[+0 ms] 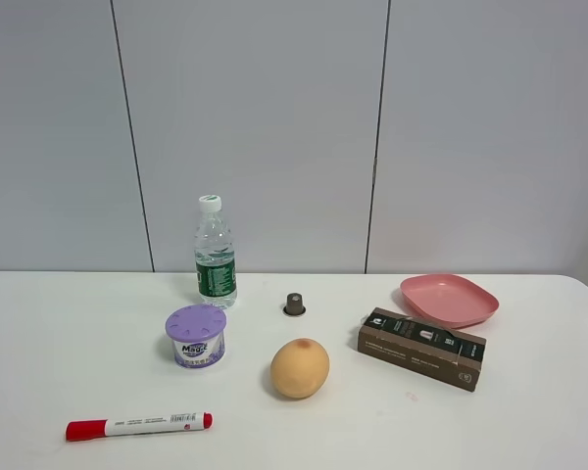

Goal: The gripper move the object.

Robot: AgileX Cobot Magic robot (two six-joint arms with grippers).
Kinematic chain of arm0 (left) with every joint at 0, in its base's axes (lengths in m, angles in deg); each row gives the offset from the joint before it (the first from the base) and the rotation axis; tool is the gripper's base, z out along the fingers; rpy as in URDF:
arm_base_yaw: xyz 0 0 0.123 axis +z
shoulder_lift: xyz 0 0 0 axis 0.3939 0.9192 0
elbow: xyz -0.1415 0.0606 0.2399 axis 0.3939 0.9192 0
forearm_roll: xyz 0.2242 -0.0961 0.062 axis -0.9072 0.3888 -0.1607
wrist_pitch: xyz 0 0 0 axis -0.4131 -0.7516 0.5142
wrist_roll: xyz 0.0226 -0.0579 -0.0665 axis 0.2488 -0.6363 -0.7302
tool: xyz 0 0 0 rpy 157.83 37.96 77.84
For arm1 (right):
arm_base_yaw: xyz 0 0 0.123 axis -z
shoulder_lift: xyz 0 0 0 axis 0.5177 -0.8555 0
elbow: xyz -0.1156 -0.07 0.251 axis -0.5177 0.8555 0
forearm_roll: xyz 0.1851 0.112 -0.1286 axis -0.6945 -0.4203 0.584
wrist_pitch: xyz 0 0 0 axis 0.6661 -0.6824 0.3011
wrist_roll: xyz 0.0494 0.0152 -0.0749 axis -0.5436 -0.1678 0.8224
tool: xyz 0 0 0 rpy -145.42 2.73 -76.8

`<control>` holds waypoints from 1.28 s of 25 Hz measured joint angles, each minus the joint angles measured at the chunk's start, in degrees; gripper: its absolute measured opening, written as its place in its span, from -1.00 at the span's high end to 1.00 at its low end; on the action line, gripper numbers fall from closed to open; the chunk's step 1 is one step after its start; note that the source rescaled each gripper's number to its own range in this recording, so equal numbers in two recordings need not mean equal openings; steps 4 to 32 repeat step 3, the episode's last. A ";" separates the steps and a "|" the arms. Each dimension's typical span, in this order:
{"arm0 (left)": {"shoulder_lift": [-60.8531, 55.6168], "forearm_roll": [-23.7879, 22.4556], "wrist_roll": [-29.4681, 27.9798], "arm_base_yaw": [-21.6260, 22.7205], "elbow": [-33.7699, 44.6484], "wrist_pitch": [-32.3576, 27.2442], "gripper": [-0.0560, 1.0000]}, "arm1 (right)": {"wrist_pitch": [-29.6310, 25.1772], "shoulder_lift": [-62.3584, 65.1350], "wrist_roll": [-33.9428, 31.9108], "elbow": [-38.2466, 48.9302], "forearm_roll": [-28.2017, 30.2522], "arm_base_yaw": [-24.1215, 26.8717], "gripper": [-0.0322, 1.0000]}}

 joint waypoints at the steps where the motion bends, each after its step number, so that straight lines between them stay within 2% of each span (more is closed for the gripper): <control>1: 0.00 0.00 0.00 0.00 0.00 0.00 -1.00 | 0.00 0.00 0.00 0.00 0.00 0.00 -0.61; 32: 0.00 0.00 0.00 0.00 0.00 0.00 -1.00 | 0.00 0.00 0.00 0.00 0.00 0.00 -0.61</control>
